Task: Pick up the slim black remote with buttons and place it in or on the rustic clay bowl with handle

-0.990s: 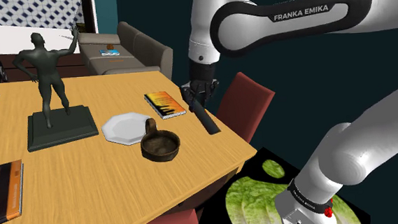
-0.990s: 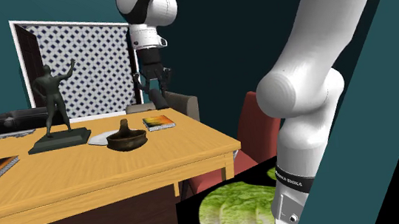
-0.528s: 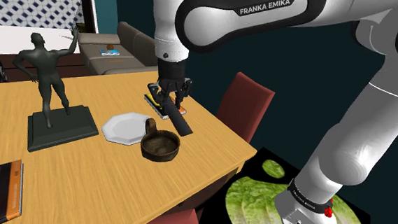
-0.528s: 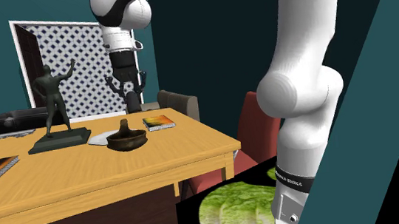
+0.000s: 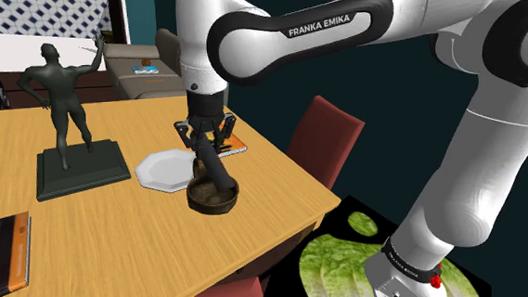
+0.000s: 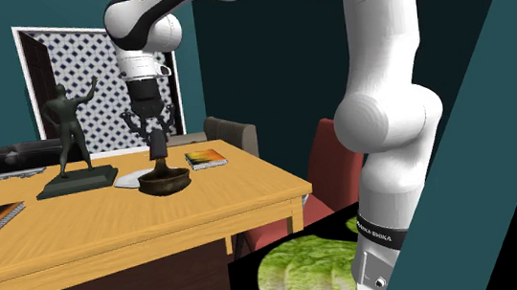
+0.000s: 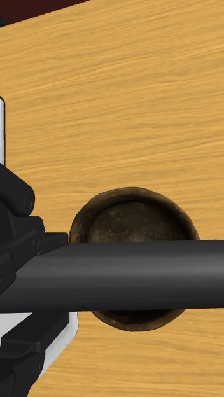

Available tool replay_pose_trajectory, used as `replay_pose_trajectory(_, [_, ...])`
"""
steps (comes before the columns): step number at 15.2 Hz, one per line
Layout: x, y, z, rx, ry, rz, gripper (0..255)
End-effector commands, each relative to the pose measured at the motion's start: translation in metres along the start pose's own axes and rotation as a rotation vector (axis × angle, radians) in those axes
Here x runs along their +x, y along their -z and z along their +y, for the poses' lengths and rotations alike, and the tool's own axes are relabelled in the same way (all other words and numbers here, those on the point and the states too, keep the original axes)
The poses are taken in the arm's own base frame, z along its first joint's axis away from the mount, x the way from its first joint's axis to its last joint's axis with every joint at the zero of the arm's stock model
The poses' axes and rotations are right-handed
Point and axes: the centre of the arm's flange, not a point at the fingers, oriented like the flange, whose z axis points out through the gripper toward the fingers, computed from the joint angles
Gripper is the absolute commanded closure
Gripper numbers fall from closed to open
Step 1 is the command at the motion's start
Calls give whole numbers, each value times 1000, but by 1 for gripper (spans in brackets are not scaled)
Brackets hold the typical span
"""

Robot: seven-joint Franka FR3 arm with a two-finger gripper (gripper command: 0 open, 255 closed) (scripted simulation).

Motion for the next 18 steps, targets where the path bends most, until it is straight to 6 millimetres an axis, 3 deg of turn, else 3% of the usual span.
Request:
replay_pose_trajectory(1, [0,-11,-1,0,0,0,255])
replay_pose_trajectory(6, [-1,-34,-3,0,0,0,255])
replay_pose_trajectory(13, [-1,-34,-3,0,0,0,255])
replay_pose_trajectory(14, [-1,-34,-3,0,0,0,0])
replay_pose_trajectory(18, [-1,-34,-3,0,0,0,0])
